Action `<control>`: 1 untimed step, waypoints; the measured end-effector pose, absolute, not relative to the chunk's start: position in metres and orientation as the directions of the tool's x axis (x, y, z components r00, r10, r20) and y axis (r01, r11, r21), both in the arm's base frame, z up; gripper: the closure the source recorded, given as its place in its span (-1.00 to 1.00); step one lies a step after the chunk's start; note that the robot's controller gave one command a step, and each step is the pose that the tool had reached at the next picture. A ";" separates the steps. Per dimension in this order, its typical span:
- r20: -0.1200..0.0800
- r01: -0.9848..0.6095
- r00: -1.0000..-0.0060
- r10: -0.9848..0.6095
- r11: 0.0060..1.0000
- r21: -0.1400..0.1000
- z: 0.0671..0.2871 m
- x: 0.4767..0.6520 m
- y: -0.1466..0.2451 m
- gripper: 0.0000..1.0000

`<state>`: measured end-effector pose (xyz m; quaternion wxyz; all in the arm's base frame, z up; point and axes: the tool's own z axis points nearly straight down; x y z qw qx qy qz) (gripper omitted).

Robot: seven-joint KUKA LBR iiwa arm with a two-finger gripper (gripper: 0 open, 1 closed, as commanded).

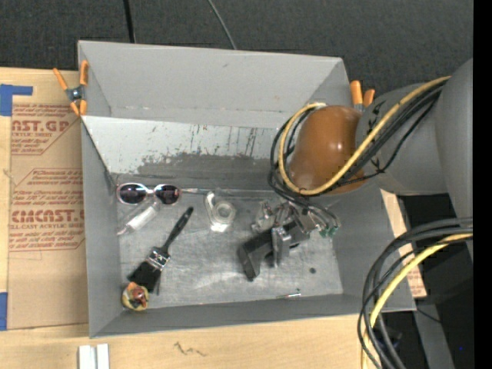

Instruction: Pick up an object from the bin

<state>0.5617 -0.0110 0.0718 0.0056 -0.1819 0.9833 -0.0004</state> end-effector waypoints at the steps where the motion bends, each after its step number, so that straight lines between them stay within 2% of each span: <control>1: -0.011 -0.358 -0.934 -0.358 0.934 -0.003 0.072 0.562 -0.011 1.00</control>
Offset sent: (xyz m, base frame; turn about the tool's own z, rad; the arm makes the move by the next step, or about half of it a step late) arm -0.0001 0.0000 0.0503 0.0000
